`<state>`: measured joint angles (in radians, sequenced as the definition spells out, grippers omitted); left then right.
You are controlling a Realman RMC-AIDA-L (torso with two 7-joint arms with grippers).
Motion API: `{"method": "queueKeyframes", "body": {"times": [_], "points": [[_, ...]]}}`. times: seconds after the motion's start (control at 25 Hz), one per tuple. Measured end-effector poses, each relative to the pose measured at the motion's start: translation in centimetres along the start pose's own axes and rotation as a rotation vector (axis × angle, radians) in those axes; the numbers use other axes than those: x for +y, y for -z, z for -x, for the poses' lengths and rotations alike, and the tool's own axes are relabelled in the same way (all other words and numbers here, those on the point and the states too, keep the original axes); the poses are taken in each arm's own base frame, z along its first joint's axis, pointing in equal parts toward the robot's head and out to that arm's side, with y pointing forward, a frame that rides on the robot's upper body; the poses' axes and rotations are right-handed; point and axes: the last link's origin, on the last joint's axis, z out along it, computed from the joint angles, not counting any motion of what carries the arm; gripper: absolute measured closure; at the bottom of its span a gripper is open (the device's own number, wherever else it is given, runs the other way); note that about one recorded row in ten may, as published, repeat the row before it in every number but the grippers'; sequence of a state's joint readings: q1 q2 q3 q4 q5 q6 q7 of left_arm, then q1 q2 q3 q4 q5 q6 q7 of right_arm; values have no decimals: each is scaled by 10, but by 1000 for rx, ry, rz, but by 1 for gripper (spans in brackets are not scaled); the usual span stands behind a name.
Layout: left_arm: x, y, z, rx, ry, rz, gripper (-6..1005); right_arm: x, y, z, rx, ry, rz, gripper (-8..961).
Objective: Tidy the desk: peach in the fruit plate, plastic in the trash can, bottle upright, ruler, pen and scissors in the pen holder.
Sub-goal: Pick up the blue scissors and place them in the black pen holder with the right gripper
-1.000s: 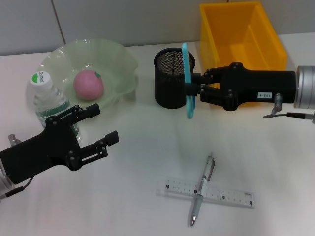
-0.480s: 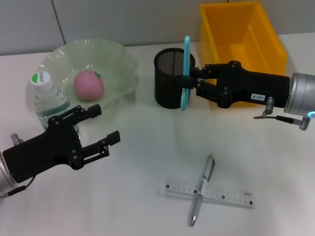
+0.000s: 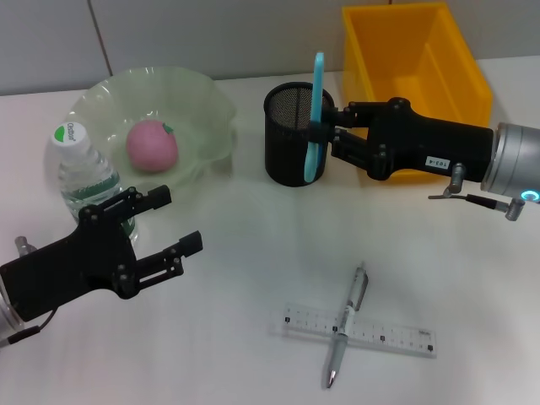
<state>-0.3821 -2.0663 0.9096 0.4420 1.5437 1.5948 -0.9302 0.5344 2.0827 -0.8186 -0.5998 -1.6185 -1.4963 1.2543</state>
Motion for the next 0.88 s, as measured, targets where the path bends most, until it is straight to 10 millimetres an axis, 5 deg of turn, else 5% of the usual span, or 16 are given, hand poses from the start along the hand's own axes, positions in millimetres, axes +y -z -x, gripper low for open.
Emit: {"method": "queueKeyframes", "body": {"times": [0.88], "points": [[4, 5, 3, -30, 33, 21, 217, 6, 6, -20, -8, 2, -20, 717]]}}
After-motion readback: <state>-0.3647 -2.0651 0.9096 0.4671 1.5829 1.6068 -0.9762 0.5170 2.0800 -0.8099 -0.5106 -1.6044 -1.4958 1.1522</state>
